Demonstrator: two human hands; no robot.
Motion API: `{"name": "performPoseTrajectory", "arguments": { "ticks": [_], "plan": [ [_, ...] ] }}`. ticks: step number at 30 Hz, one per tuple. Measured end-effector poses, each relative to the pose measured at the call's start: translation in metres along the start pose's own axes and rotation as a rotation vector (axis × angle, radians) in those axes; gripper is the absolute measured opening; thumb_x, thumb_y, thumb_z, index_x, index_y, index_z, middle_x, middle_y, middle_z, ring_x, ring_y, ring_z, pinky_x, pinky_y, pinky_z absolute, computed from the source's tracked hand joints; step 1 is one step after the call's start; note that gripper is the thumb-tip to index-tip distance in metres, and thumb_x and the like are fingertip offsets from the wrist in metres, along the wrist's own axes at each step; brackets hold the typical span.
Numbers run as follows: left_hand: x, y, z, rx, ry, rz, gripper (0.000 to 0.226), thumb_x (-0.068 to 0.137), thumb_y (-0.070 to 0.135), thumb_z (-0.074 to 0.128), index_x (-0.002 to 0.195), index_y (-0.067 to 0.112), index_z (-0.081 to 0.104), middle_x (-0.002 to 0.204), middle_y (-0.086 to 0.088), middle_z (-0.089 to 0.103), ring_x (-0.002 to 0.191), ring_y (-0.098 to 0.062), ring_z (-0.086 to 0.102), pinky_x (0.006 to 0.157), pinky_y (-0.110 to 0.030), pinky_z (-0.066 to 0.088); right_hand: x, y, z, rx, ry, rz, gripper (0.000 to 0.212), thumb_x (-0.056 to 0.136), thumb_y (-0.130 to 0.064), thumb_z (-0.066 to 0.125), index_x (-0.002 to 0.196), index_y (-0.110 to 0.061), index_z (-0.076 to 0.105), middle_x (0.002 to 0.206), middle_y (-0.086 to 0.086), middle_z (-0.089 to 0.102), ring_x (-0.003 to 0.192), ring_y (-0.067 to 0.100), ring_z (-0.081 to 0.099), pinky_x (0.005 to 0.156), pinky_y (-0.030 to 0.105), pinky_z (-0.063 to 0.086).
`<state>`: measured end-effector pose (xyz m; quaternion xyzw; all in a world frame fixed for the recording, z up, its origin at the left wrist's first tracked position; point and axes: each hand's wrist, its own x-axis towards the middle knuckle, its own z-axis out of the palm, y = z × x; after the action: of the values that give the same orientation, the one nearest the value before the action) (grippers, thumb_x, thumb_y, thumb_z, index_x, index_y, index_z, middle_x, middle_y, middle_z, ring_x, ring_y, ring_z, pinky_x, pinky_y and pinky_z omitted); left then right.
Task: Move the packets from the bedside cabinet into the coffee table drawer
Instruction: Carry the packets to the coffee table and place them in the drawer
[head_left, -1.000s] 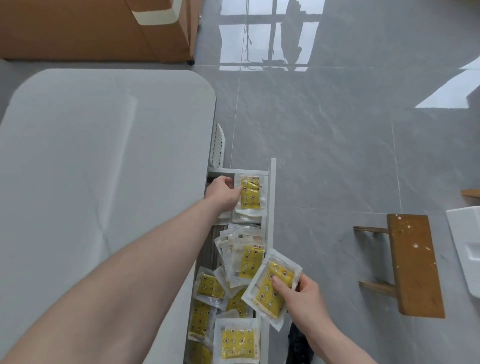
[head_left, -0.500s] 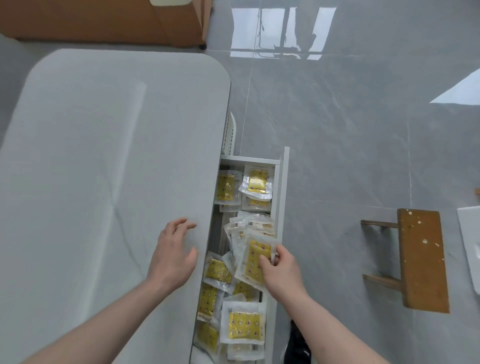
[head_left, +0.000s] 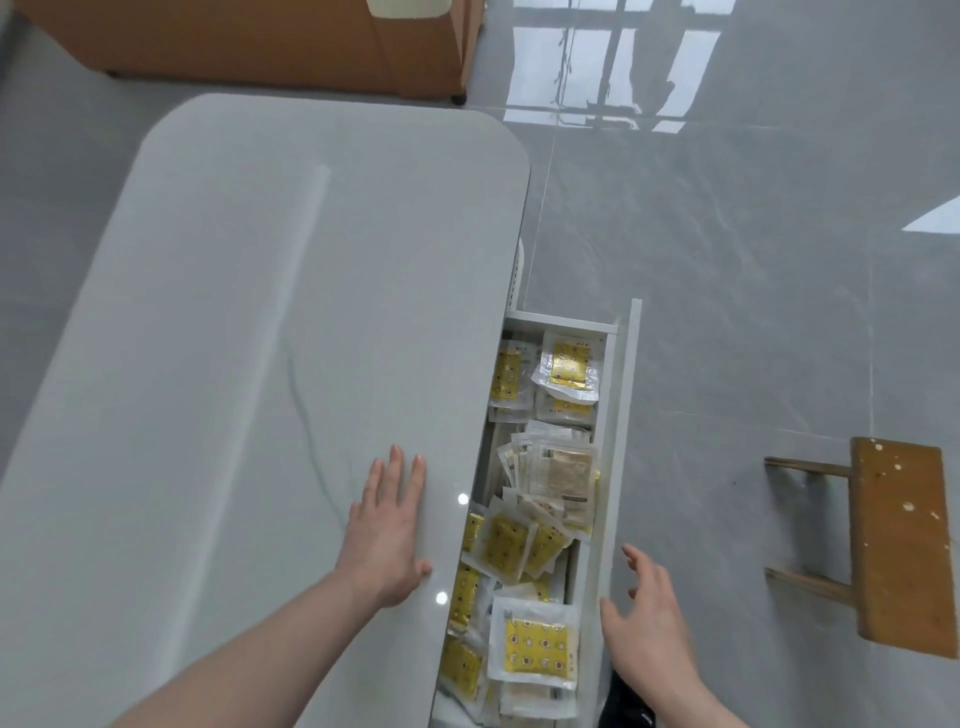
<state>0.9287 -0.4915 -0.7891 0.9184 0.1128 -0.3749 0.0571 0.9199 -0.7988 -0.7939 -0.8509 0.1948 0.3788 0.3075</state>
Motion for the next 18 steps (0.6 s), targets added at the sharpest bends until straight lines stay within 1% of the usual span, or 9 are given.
{"name": "performPoseTrajectory", "arguments": {
  "ticks": [4,6,8,10,11,13,16,18],
  "plan": [
    [-0.001,0.005,-0.002,0.018,0.005,-0.015,0.139,0.084,0.046,0.082,0.151,0.027,-0.038,0.161,-0.002,-0.045,0.155,-0.029,-0.028,0.127,-0.051,0.023,-0.003,-0.004,0.005,0.016,-0.025,0.02,0.074,0.099,-0.024,0.062,0.162,-0.03,0.025,0.163,-0.007,0.034,0.137,0.018,0.05,0.113,0.042,0.046],
    [-0.002,0.006,-0.002,0.025,0.01,-0.015,0.139,0.084,0.046,0.082,0.15,0.026,-0.039,0.161,-0.003,-0.045,0.155,-0.03,-0.028,0.126,-0.051,0.027,-0.002,-0.011,0.007,0.039,-0.039,0.033,0.074,0.099,-0.021,0.063,0.162,-0.028,0.026,0.164,-0.005,0.036,0.14,0.019,0.049,0.116,0.044,0.045],
    [-0.002,0.005,-0.001,0.028,0.017,-0.01,0.138,0.084,0.045,0.081,0.151,0.025,-0.038,0.161,-0.003,-0.045,0.155,-0.031,-0.028,0.125,-0.05,0.028,-0.001,-0.018,0.008,0.096,-0.046,0.051,0.072,0.098,-0.019,0.065,0.161,-0.026,0.029,0.16,-0.004,0.043,0.138,0.021,0.052,0.114,0.046,0.046],
    [-0.002,0.004,0.0,0.038,0.03,-0.006,0.137,0.085,0.045,0.081,0.154,0.025,-0.036,0.16,-0.003,-0.046,0.154,-0.031,-0.028,0.125,-0.05,0.029,-0.002,-0.021,0.009,0.15,-0.053,0.059,0.071,0.097,-0.018,0.066,0.159,-0.026,0.032,0.154,-0.004,0.049,0.131,0.021,0.056,0.11,0.043,0.05],
    [-0.002,0.004,0.0,0.04,0.035,-0.006,0.137,0.085,0.045,0.081,0.155,0.025,-0.035,0.16,-0.003,-0.046,0.155,-0.031,-0.028,0.125,-0.05,0.03,-0.004,-0.021,0.01,0.164,-0.061,0.06,0.071,0.097,-0.018,0.066,0.159,-0.027,0.032,0.153,-0.004,0.051,0.13,0.02,0.057,0.108,0.042,0.049],
    [-0.002,0.004,0.001,0.033,0.049,-0.007,0.137,0.084,0.045,0.082,0.155,0.026,-0.034,0.161,-0.002,-0.044,0.155,-0.029,-0.026,0.124,-0.048,0.032,-0.008,-0.016,0.013,0.172,-0.083,0.071,0.072,0.097,-0.016,0.065,0.159,-0.026,0.031,0.152,-0.003,0.051,0.131,0.019,0.055,0.11,0.04,0.047],
    [-0.007,0.001,0.004,0.012,0.101,-0.005,0.132,0.085,0.047,0.08,0.159,0.029,-0.028,0.165,0.001,-0.037,0.158,-0.027,-0.019,0.121,-0.044,0.037,-0.013,-0.009,0.016,0.152,-0.142,0.098,0.074,0.097,-0.016,0.065,0.16,-0.023,0.029,0.152,-0.001,0.052,0.127,0.017,0.054,0.11,0.036,0.046],
    [-0.017,-0.002,0.011,-0.012,0.134,-0.016,0.122,0.089,0.05,0.075,0.162,0.031,-0.021,0.169,0.004,-0.028,0.16,-0.026,-0.012,0.119,-0.042,0.04,-0.014,-0.007,0.017,0.137,-0.165,0.11,0.075,0.096,-0.013,0.064,0.161,-0.021,0.027,0.153,0.0,0.052,0.129,0.019,0.055,0.11,0.036,0.046]
  ]
}}
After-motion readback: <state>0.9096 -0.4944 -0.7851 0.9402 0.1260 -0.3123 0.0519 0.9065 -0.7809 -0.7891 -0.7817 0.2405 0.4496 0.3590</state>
